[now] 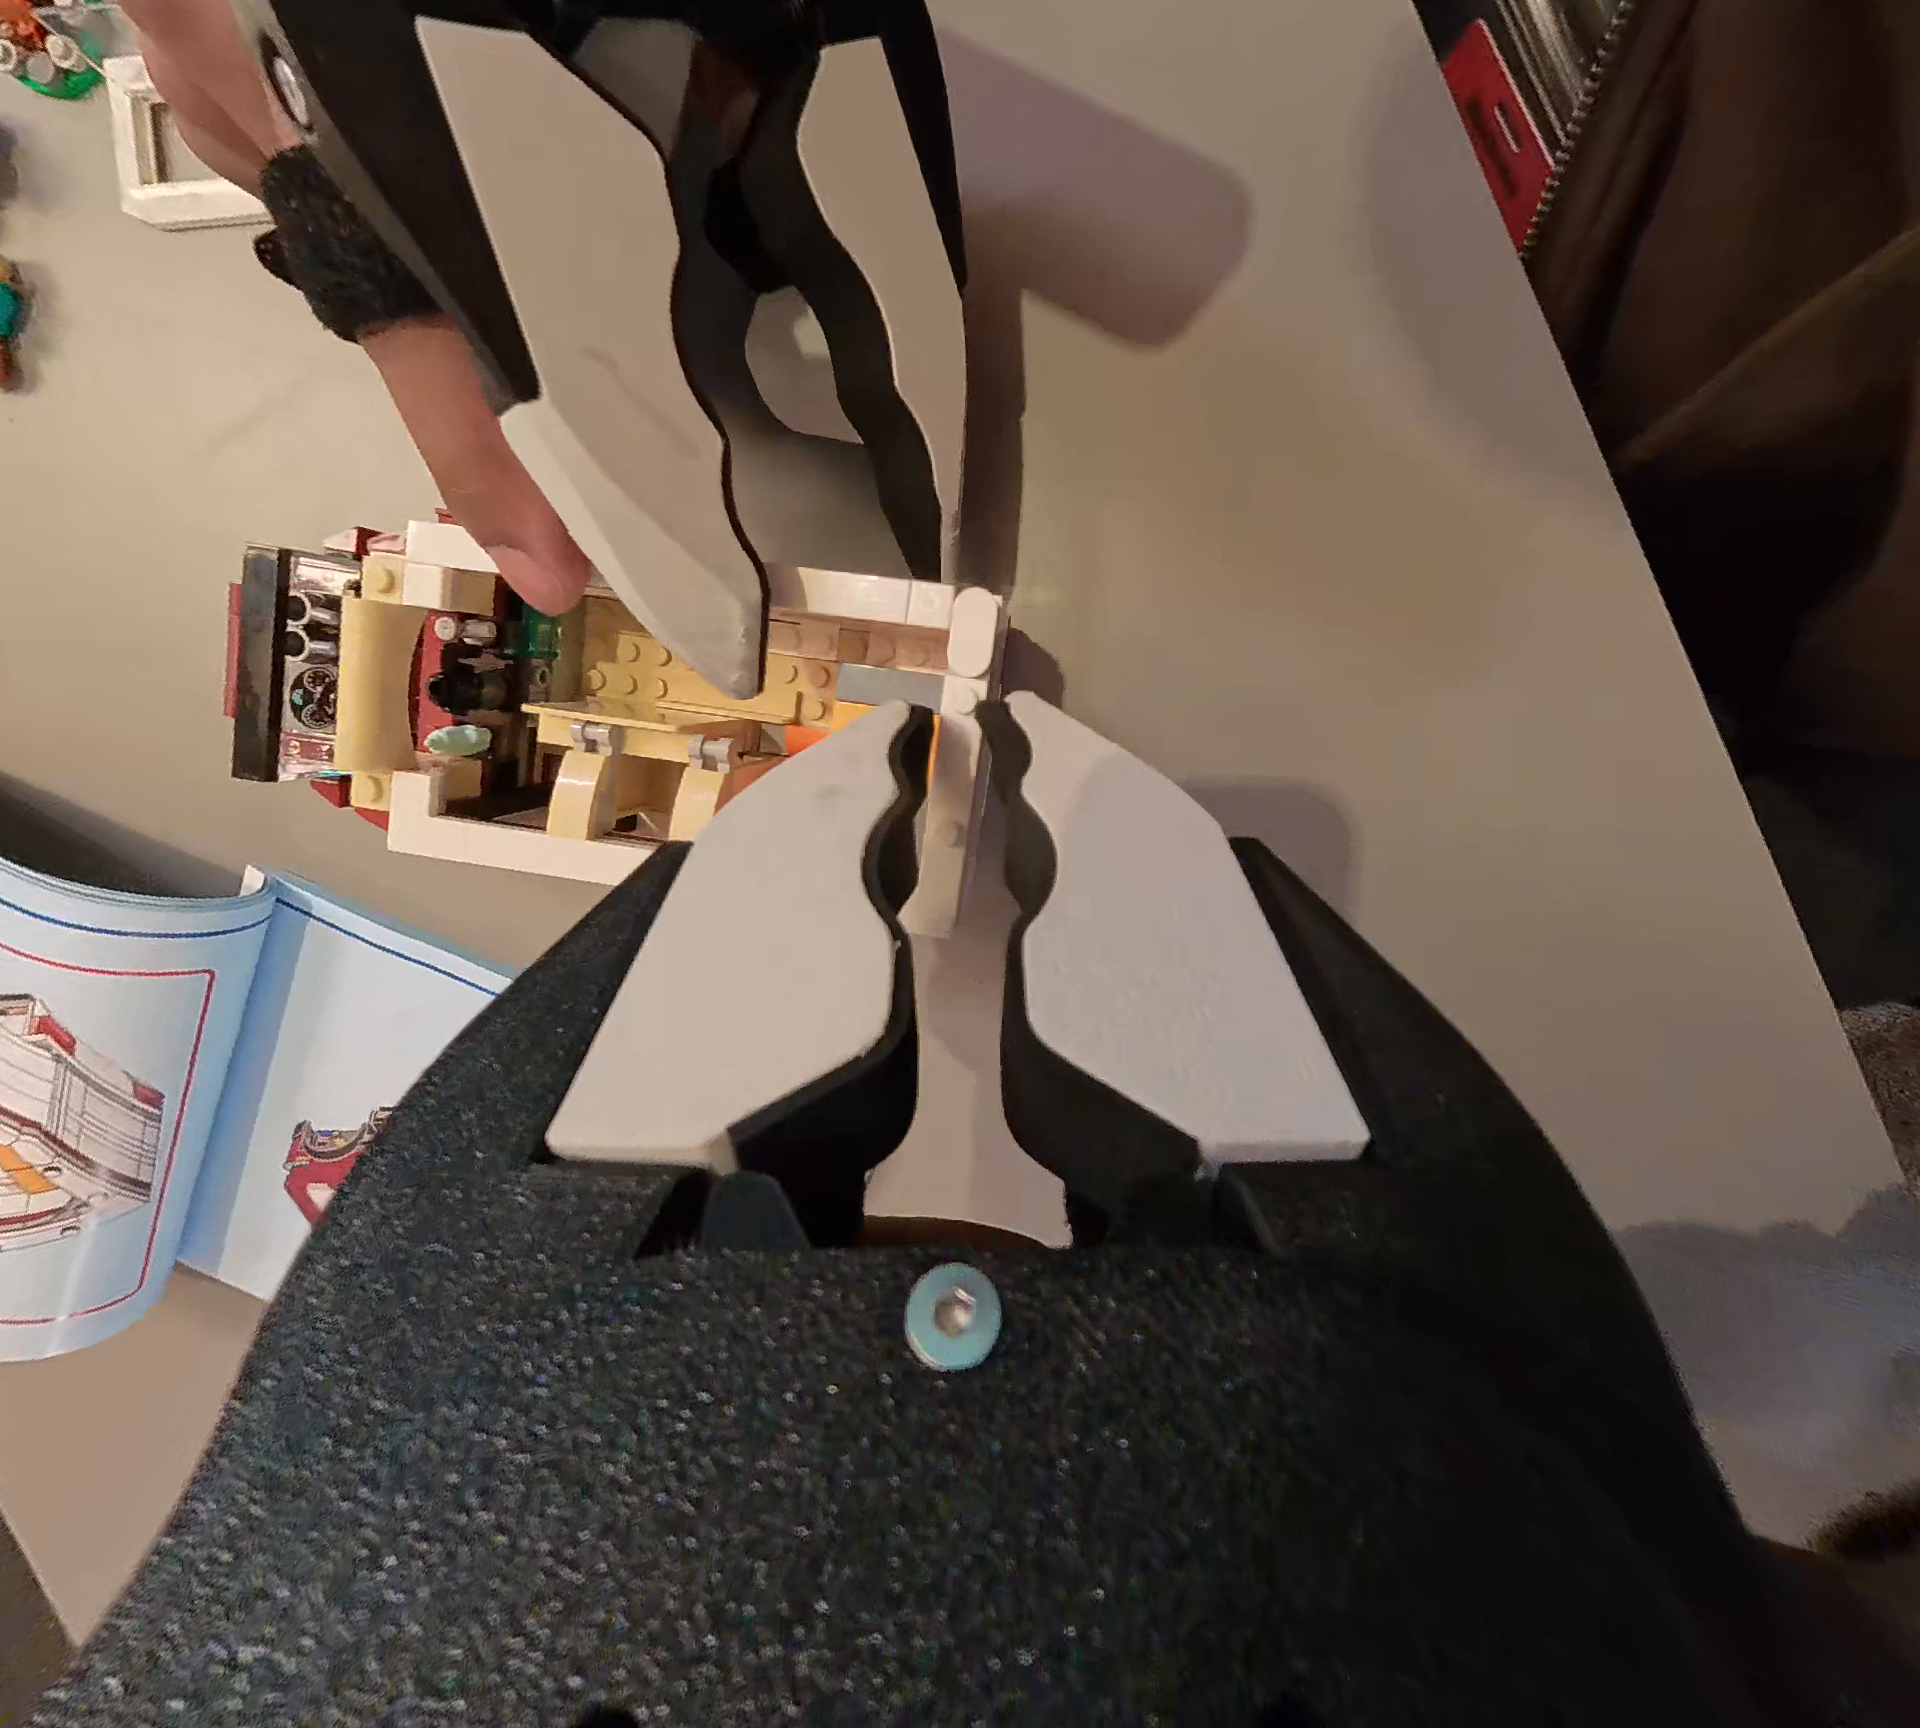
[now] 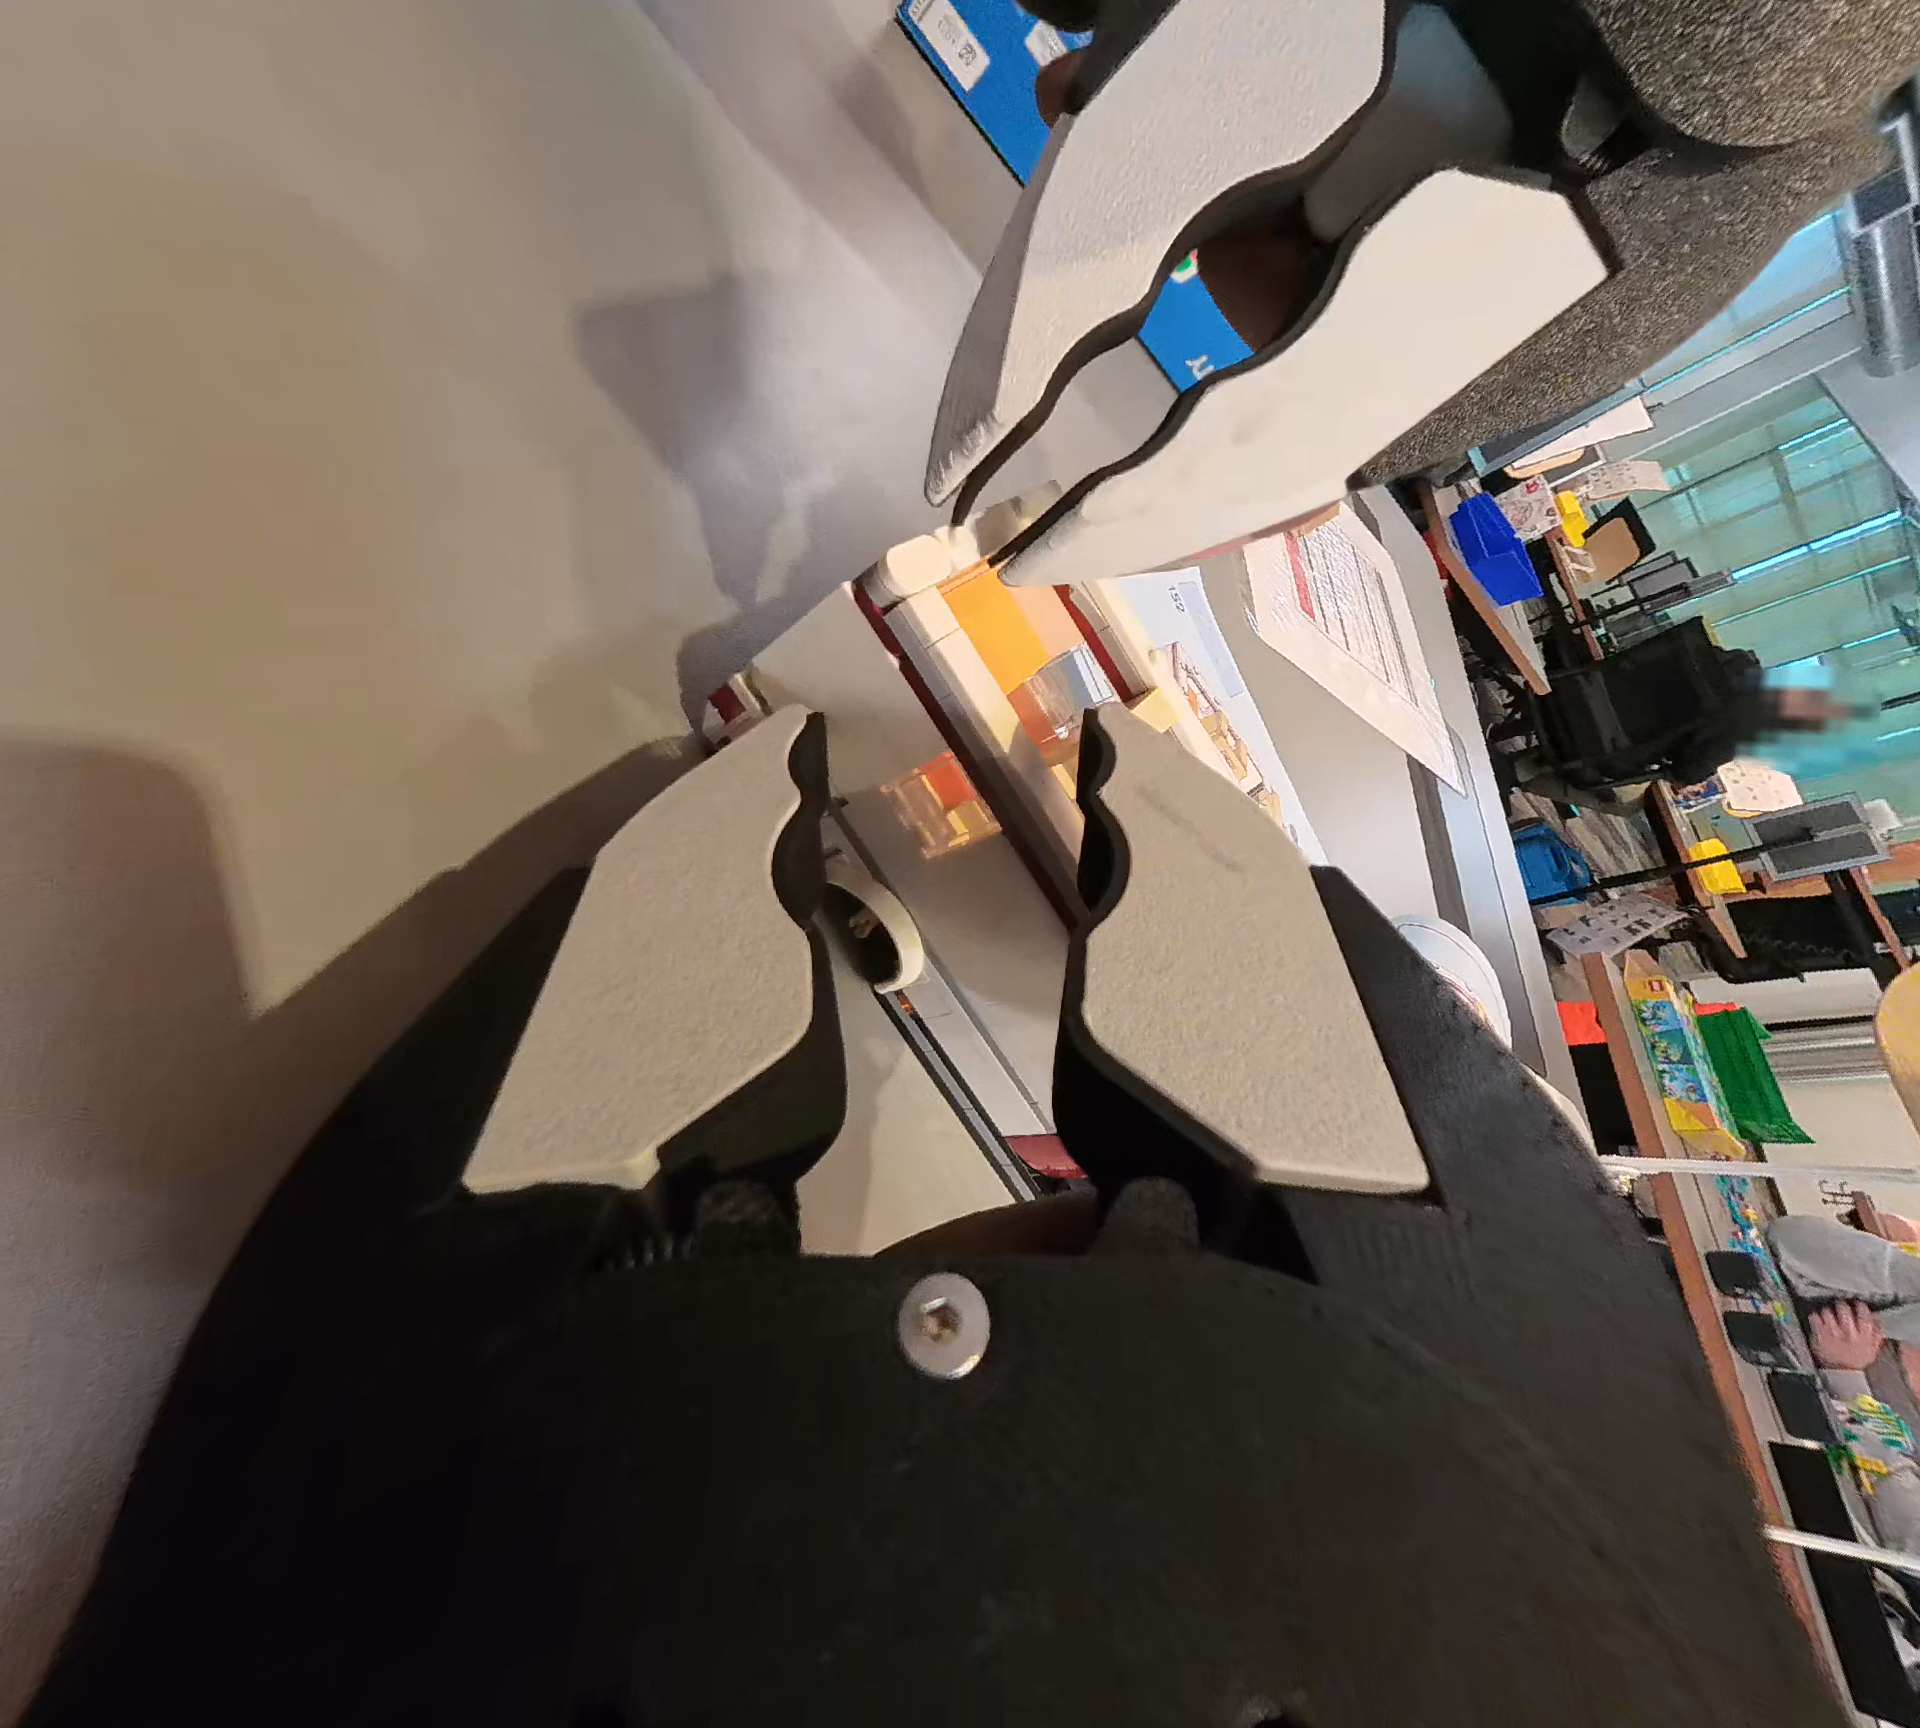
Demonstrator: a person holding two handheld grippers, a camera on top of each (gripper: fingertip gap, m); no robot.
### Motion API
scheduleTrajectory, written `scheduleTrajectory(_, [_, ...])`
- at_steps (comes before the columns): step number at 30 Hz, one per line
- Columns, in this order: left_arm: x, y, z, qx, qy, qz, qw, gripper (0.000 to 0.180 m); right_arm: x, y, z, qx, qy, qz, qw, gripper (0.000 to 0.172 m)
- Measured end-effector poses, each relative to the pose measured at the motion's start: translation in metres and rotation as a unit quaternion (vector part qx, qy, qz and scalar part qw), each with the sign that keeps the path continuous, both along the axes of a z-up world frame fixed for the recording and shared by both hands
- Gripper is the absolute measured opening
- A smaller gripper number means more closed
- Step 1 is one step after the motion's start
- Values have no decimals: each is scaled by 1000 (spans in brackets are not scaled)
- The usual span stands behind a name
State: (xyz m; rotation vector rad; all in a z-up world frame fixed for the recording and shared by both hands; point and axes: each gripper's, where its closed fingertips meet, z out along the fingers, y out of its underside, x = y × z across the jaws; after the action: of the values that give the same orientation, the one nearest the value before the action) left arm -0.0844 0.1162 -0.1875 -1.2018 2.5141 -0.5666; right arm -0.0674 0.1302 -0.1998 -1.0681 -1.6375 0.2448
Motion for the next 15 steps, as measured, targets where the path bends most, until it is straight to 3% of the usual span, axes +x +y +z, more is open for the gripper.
scheduleTrajectory(15, [-2,-2,1,-13,13,-27,999,15,0,2,-1,4,2,-10,1000,47])
